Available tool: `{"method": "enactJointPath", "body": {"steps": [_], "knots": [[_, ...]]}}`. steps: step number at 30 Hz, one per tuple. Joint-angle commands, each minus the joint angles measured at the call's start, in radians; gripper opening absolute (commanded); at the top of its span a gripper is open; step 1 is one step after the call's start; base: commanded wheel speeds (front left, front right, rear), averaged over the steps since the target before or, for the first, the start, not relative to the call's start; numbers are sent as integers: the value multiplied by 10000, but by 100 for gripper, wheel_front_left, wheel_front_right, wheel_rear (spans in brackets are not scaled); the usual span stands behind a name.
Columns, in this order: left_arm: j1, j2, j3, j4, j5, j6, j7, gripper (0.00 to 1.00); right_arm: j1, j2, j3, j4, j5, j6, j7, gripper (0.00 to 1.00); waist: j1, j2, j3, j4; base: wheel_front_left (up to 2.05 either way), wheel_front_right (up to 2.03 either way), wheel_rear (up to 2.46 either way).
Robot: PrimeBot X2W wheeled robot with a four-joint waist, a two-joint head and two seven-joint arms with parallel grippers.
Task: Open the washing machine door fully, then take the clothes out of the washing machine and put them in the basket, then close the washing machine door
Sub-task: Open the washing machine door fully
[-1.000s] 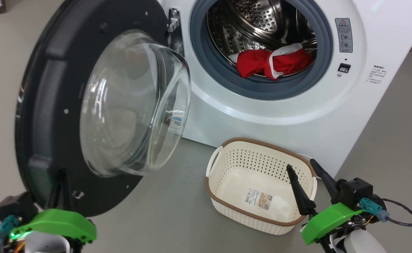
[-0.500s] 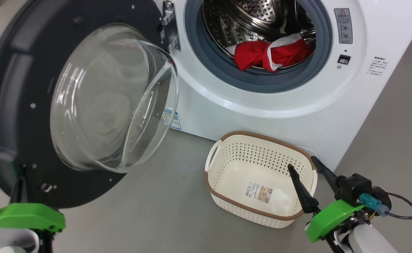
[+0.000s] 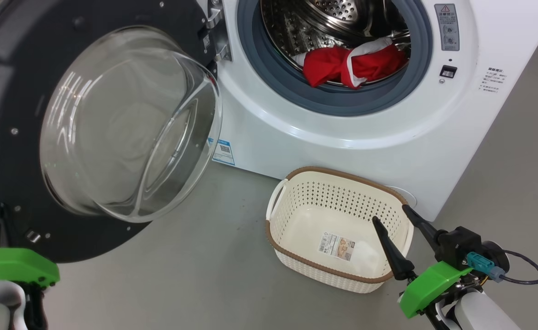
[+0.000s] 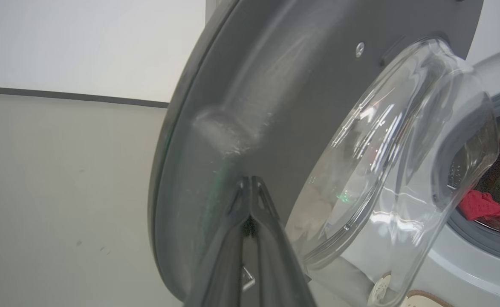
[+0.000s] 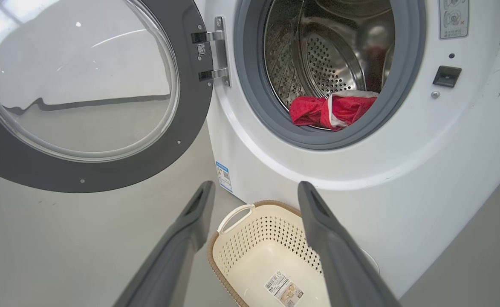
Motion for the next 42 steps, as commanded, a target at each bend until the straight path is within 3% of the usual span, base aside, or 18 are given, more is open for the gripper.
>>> {"method": "enactJointPath", "body": {"steps": [1, 25, 30, 36, 37, 39, 40, 42], "knots": [[-572, 610, 500, -71, -82, -69, -134, 0, -348, -63, 239, -207, 84, 65, -65, 100, 0, 0, 20, -12, 0, 0, 0], [-1768, 968, 552, 1782, -223, -504, -483, 0, -348, -333, 239, -222, 118, 65, -65, 100, 0, 0, 237, -152, 0, 0, 0], [-1797, 988, 453, 1905, -107, -509, -541, 0, -310, -238, 137, -216, 88, 65, -65, 100, 0, 0, 216, -126, 0, 0, 0], [-1658, 903, 301, 1579, 37, -215, -463, 0, -271, -119, 19, -348, 158, 65, -65, 100, 0, 0, 150, -132, 0, 0, 0], [-1613, 893, 258, 1432, 64, -170, -409, 9, -272, -105, -7, -373, 170, 65, -65, 100, 0, 0, 141, -145, 0, 0, 0], [-1477, 904, 126, 1044, 188, -83, -338, 59, -259, -32, -122, -481, 203, 65, -65, 100, 0, 0, 118, -184, 0, 0, 0], [-1296, 880, 62, 498, 284, 57, -343, 100, -228, 48, -241, -583, 213, 65, -65, 100, 0, 0, 95, -239, 0, 0, 0], [-1060, 854, 4, -143, 382, 243, -311, 100, -206, 110, -308, -650, 209, 65, -65, 100, 0, 0, 71, -307, 0, 0, 0]]}}
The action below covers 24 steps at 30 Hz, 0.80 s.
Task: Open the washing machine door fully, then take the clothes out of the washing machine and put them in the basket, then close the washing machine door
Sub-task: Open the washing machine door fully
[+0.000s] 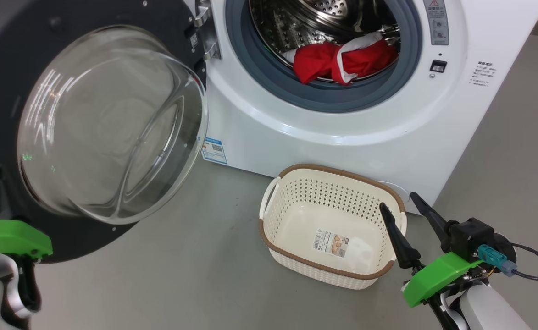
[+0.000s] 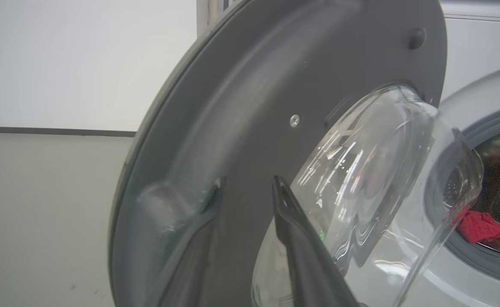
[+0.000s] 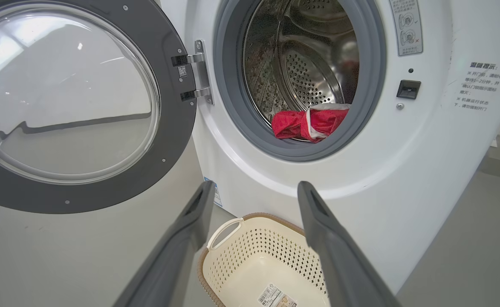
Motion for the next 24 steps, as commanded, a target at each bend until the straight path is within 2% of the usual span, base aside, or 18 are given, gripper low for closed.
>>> {"method": "enactJointPath", "body": {"steps": [1, 6, 8, 12, 15, 22, 24], "knots": [[106, 518, 297, -639, 130, 210, 26, 100, -162, 63, 130, -294, 119, 65, -65, 100, 0, 0, -37, -92, 0, 0, 0], [829, 499, 419, -2678, 403, 1061, 144, 100, -109, 209, -90, -520, 91, 65, -65, 100, 0, 0, -140, -399, 0, 0, 0], [1122, 491, 354, -3577, 535, 1231, 183, 100, -81, 264, -227, -625, 111, 65, -65, 100, 0, 0, -168, -553, 0, 0, 0], [1503, 566, 63, -5002, 650, 998, 188, 100, -49, 329, -449, -844, 59, 65, -65, 100, 0, 0, -186, -905, 0, 0, 0], [1637, 519, -61, -5528, 491, 709, 143, 100, -37, 390, -683, -1019, -157, 65, -65, 100, 0, 0, -190, -1225, 0, 0, 0], [1786, 269, -402, -5562, -146, -151, 72, 100, 21, 570, -1105, -1342, -172, 65, -65, 100, 0, 0, -232, -2019, 0, 0, 0], [1787, 243, -453, -5470, -193, -264, 42, 100, 33, 581, -1141, -1382, -182, 65, -65, 100, 0, 0, -247, -2140, 0, 0, 0]]}}
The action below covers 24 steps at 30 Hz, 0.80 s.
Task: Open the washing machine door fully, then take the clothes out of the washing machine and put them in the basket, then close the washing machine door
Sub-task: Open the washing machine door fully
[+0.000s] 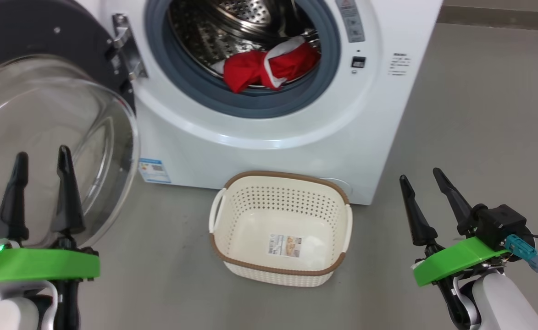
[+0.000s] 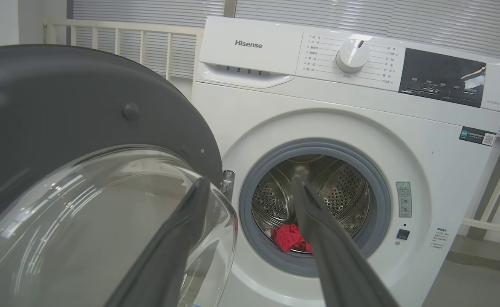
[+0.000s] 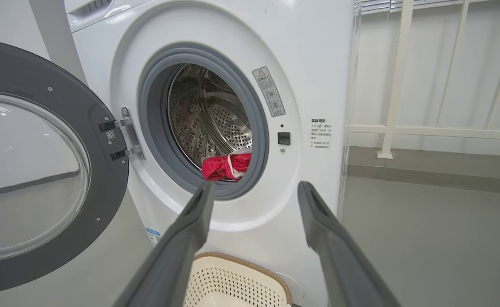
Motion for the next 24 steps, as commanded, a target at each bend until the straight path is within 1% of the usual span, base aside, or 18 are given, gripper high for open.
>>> {"method": "enactJointPath", "body": {"steps": [1, 4, 6, 13, 16, 18, 24], "knots": [[-90, 253, 376, -147, -48, -84, -67, 100, -64, 52, 155, -315, -77, 65, -65, 100, 0, -1, -61, -412, 0, 0, 0], [64, 103, 137, -26, -19, -209, -122, 100, 8, 74, 33, -413, -136, 65, -65, 100, 0, -1, -149, -763, 0, 0, 0], [201, 125, -33, 77, 90, -306, -144, 100, 68, 101, -110, -458, -131, 65, -65, 100, 0, -1, -201, -985, 0, 0, 0], [887, 144, -235, 513, 252, -376, -215, 100, 268, 158, -274, -663, -457, 65, -65, 100, 0, -1, -398, -1798, 0, 0, 0], [1284, 177, -322, 545, 359, -538, -303, 100, 382, 163, -281, -845, -663, 65, -65, 100, 0, -1, -454, -2111, 0, 0, 0], [1545, 56, -252, 587, 262, -607, -360, 100, 481, 145, -267, -1028, -772, 65, -65, 100, 0, -1, -485, -2281, 0, 0, 0], [2429, -69, 94, 832, 808, -655, -473, 100, 928, 109, -268, -1480, -770, 65, -65, 100, 0, -1, -651, -2757, 0, 0, 0]]}}
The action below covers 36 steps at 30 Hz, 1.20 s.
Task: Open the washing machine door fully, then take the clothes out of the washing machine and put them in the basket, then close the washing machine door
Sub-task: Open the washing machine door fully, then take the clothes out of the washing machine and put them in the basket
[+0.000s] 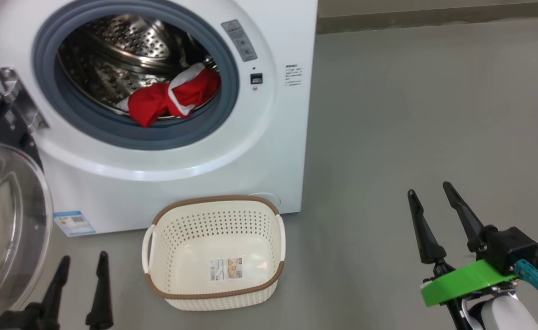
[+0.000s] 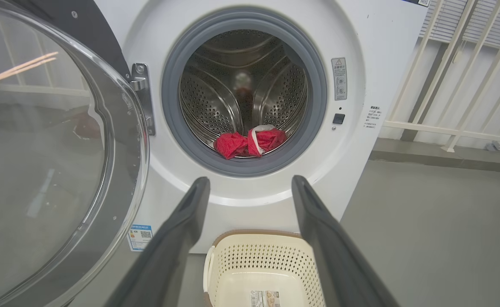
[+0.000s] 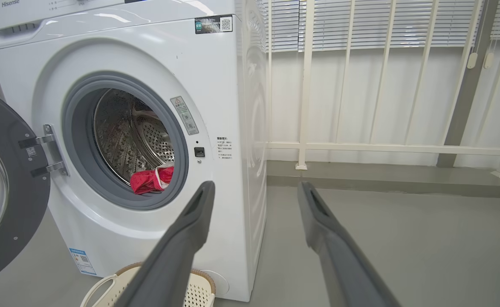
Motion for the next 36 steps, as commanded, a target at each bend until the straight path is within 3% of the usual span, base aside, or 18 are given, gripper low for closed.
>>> {"method": "enactJointPath", "body": {"steps": [1, 7, 18, 27, 36], "knots": [[-231, 137, 589, -363, 273, -38, -116, 100, -47, -73, 178, -350, 19, 65, -65, 100, 0, -1, -146, -229, 0, 0, 0], [470, -460, 1211, -708, 1300, -329, -121, 100, 380, -225, 162, -718, 177, 65, -65, 100, 0, -1, -190, -359, 0, 0, 0], [748, -1231, 1724, -192, 1982, -857, -123, 100, 723, -370, 172, -583, 132, 65, -65, 100, 0, -1, -254, -374, 0, 0, 0], [780, -1493, 2021, -193, 2106, -1197, -123, 100, 732, -385, 198, -482, 99, 65, -65, 100, 0, -1, -242, -350, 0, 0, 0], [777, -1625, 2120, -105, 2324, -1184, -123, 100, 721, -413, 183, -443, 56, 65, -65, 100, 0, -1, -212, -315, 0, 0, 0]]}}
